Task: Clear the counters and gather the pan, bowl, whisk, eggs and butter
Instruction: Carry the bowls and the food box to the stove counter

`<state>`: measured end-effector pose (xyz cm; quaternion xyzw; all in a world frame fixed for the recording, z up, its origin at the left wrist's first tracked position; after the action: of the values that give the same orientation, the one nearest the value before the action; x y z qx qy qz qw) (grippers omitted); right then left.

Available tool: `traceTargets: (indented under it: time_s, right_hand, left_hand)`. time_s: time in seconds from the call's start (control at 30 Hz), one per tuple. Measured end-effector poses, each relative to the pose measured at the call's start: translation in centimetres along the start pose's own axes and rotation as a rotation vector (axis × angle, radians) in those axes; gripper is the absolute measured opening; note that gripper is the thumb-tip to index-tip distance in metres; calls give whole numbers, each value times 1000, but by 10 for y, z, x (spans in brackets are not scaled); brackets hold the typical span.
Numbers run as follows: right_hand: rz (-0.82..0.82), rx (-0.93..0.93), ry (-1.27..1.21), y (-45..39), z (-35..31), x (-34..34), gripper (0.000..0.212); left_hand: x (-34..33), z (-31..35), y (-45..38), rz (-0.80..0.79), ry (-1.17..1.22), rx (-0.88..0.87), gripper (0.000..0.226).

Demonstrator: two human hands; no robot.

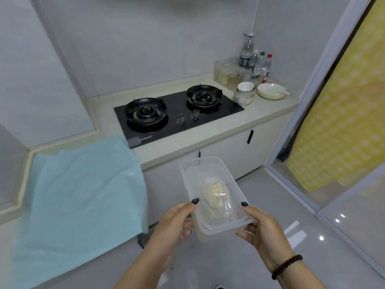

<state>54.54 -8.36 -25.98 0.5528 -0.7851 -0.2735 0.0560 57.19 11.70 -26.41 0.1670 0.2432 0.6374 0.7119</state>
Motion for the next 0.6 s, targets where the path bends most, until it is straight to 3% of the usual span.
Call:
traceTargets:
  time_s: [0.27,0.6]
  right_hand:
    - [8,11,36,-103,-101,71,15]
    - [108,-34,-47,-197,-158,114,21]
  left_hand:
    - [-121,61,-90,-40,4,-3,29]
    - [-194,108,-189,-132,-69,57,39]
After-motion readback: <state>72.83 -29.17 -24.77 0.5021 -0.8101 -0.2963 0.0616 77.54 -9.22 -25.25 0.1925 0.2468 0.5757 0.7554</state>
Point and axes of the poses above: each hand's wrist, its own y-axis away from the middle knuckle, its own x-axis out of the back of the hand, z = x × y, the point moved 6 cm from there along -y, towards the middle knuckle, and after that the axes turned 1 degree about x, right-handed, at the moved point
